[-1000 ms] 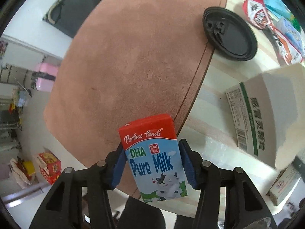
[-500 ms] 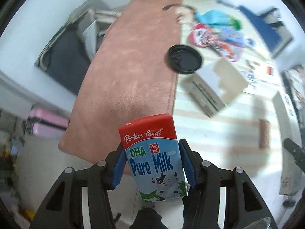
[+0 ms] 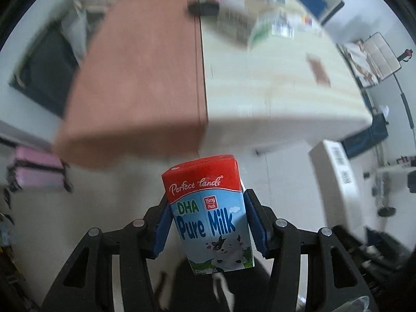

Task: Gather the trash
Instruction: 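Carry both items to the trash bin and open both tools to drop them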

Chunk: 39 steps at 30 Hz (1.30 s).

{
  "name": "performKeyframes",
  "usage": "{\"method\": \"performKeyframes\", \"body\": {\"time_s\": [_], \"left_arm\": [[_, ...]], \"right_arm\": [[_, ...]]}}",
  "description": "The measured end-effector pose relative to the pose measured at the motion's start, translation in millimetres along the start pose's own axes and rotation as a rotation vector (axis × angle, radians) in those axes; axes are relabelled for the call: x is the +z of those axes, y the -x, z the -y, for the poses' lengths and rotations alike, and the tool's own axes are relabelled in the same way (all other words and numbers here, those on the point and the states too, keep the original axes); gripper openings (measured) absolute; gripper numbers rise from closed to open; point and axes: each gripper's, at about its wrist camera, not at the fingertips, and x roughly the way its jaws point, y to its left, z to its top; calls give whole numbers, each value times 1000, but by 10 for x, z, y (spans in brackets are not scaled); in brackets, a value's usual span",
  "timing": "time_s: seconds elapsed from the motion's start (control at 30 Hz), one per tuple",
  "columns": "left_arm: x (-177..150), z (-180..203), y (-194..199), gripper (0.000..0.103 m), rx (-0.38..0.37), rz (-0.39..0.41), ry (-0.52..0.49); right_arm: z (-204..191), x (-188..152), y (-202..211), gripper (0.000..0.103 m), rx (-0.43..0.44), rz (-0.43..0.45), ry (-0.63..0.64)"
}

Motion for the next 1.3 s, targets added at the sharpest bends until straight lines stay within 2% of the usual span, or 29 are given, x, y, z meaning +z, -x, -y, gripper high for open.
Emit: {"method": "performKeyframes", "body": {"time_s": [0.07,0.2,0.47,0.53,0.57,0.6,0.63,0.67,0.7,0.73,0.97,1.0,1.13,1.3], "left_arm": [[-123,-43,-378,50,-37,-70,28],[-254,-163,-1286,50,-56,-177,87],[-384,-270,-3216,51,-111,-334,138],[-422,-273,-3549,61,-101,-353,130],[-433,-287,-3732,80,-92,-349,122],[-466,-287,-3806,94,-76,-342,116],[-491,-300,-3895,96,-51,-333,107],[-520,-317,-3956,97,-29,-327,98],[-555,-337,-4011,98,1,-320,87],[-591,-358,-4031,99,20,-311,81],[-814,-484,-3867,100,163,-290,61],[-838,-486,-3810,100,179,-285,59],[-895,-479,-3530,100,201,-257,49],[-941,-478,-3087,100,200,-222,56]], "right_arm": [[98,-166,-264,51,0,-50,-16],[396,-500,-1084,51,9,-162,-61],[924,-788,-3193,51,69,-341,-106],[981,-816,-3614,52,76,-369,-100],[1003,-834,-3868,52,89,-391,-90],[1022,-851,-4054,53,85,-402,-82],[1029,-856,-4198,57,71,-409,-72],[1047,-862,-4354,66,46,-410,-56],[1066,-862,-4438,89,21,-398,-43],[1083,-877,-4493,102,-8,-383,-36],[1149,-914,-4424,103,-156,-313,-50],[1178,-826,-4405,103,-170,-307,-48],[1107,-777,-4227,103,-228,-276,-40],[1010,-727,-3865,103,-233,-242,-53]]}}
